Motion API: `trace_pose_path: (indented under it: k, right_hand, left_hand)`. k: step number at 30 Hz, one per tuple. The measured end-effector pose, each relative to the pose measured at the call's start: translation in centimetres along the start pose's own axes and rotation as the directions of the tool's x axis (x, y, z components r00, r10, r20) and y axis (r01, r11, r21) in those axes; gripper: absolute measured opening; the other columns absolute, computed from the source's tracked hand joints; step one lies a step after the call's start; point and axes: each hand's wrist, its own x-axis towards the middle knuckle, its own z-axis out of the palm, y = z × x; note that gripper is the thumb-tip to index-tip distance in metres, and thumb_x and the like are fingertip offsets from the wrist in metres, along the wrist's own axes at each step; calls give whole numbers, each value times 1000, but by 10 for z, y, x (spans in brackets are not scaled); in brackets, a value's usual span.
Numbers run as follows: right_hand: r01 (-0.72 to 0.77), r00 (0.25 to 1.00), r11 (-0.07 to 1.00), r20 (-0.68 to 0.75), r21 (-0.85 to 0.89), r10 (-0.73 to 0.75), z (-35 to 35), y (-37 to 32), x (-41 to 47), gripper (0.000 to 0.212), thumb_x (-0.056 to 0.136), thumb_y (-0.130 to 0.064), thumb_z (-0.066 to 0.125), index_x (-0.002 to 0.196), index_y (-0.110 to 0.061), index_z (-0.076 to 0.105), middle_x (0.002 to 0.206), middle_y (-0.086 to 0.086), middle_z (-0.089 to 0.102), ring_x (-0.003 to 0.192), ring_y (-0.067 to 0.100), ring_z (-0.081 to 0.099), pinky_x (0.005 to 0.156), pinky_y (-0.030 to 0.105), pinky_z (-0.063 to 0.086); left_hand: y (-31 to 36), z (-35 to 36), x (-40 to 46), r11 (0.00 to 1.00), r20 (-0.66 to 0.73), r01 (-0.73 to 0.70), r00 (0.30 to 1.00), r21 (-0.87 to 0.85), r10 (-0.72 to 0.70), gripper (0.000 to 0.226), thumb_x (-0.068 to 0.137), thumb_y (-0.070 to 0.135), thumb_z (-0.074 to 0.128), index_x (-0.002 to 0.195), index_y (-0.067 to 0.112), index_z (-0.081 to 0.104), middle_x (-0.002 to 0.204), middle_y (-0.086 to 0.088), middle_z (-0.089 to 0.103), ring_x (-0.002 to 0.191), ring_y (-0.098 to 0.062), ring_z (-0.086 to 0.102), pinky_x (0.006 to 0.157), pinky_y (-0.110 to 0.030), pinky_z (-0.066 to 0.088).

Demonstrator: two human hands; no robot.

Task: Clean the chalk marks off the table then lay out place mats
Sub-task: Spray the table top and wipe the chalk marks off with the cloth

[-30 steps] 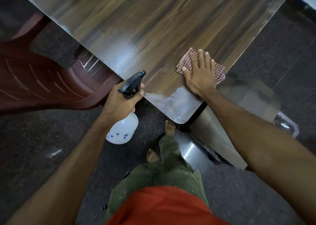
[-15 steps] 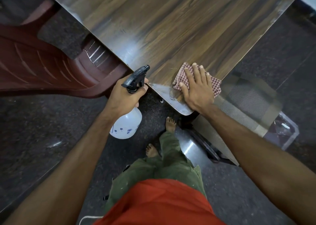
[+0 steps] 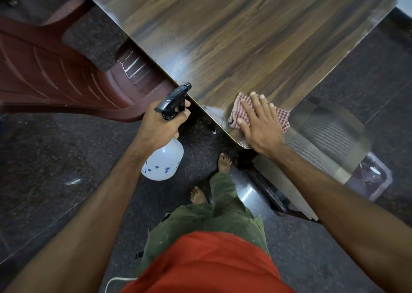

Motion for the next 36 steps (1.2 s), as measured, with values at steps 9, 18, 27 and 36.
trace_pose_path:
  k: [9, 18, 27, 36]
  right_hand:
    - [105, 993, 994, 57, -36, -103, 4, -65, 52, 64, 103, -55, 13, 159, -23, 7, 166, 9, -2, 153, 28, -4, 121, 44, -10]
    - [235, 968, 972, 83, 22, -236, -1, -19, 1, 57, 105, -50, 22, 157, -27, 19, 166, 2, 6, 153, 23, 0, 124, 44, 0]
    - [190, 977, 982, 96, -8, -188, -4, -72, 65, 60, 105, -51, 15, 159, -25, 12, 167, 7, 1, 153, 26, -4, 123, 45, -5]
    - [234, 971, 971, 62, -40, -232, 2, -18, -19, 58, 104, -50, 22, 156, -25, 26, 165, 4, 14, 153, 24, 9, 124, 44, 8]
  left_hand:
    - [-4, -3, -1, 1000, 1, -7, 1000, -7, 7, 13, 93, 17, 66, 106, 20, 67, 95, -17, 73, 39, -8, 50, 78, -43, 56]
    - [-2, -12, -2, 999, -14, 11, 1000, -34, -12, 15, 93, 14, 65, 108, 16, 68, 100, -14, 73, 40, -9, 50, 61, -30, 53]
    - [-5, -5, 2, 1000, -6, -1, 1000, -26, 1, 17, 93, 13, 65, 110, 11, 67, 99, -16, 72, 39, -10, 50, 57, -28, 50]
    - [1, 9, 15, 998, 48, -59, 997, -22, 60, 12, 92, 18, 64, 103, 20, 69, 96, -20, 70, 41, -11, 51, 61, -30, 51]
